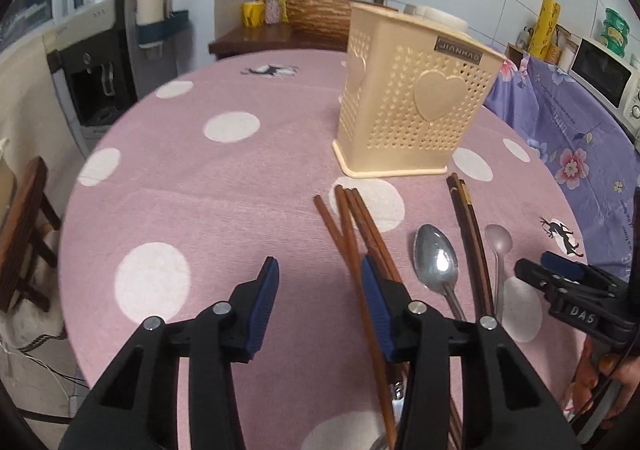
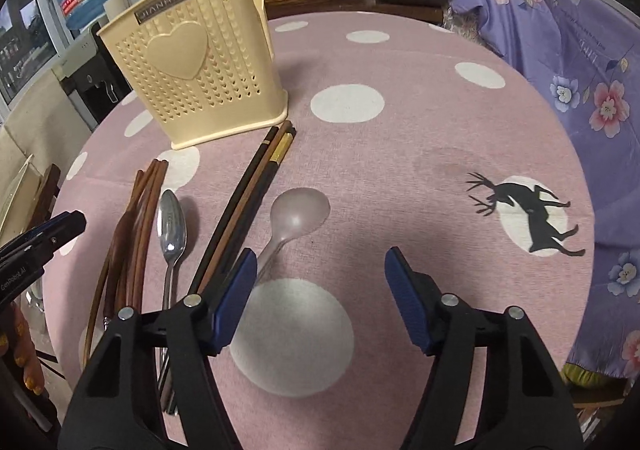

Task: Organize utensils
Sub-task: 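Move both tools down toward the utensils lying beside the cream holder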

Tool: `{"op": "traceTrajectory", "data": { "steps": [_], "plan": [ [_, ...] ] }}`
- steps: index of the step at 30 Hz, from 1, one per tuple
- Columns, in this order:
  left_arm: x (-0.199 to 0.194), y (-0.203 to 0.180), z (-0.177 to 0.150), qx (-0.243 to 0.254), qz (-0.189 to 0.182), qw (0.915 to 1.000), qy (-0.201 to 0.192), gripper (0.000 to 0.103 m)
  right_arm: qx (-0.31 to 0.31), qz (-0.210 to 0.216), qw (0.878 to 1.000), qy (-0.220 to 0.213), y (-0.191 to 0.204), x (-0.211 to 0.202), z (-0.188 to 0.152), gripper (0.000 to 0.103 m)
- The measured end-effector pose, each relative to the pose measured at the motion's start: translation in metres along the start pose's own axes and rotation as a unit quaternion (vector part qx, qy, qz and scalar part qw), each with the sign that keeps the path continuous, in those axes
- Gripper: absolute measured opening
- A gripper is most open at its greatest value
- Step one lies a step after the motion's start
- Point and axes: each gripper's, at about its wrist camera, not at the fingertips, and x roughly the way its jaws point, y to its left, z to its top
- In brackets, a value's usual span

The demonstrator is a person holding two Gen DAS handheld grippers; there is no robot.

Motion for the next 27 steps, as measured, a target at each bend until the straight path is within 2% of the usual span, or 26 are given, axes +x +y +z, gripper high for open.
{"op": "traceTrajectory", "data": {
  "steps": [6, 13, 15, 17, 20, 25, 27],
  "plan": [
    [0.019, -0.007, 0.008, 0.006, -0.003, 0.9998, 0.019, 0.039, -0.006, -0.022, 1.000, 0.012, 0.011, 0.012, 0.005, 0.064],
    [0.023, -0.001, 0.011, 0.014, 0.012, 0.9995, 0.026, 0.039, -0.038, -0.058, 0.997, 0.015, 0.028, 0.020, 0.010, 0.058],
    [0.025, -0.001, 0.014, 0.017, 0.014, 0.9993, 0.029, 0.039, -0.039, -0.057, 0.997, 0.016, 0.031, 0.022, 0.012, 0.055],
    [0.028, -0.004, 0.017, 0.024, 0.014, 0.9992, 0.030, 0.039, -0.048, -0.053, 0.997, 0.018, 0.036, 0.023, 0.015, 0.045],
    [0.034, -0.009, 0.023, 0.034, 0.010, 0.9987, 0.036, 0.039, -0.056, -0.045, 0.997, 0.018, 0.039, 0.023, 0.016, 0.039],
    [0.047, -0.017, 0.027, 0.046, 0.005, 0.9973, 0.058, 0.034, -0.063, -0.039, 0.997, 0.020, 0.036, 0.022, 0.017, 0.035],
    [0.051, -0.021, 0.029, 0.058, 0.011, 0.9963, 0.062, 0.028, -0.065, -0.037, 0.997, 0.022, 0.035, 0.022, 0.017, 0.035]
  ]
}}
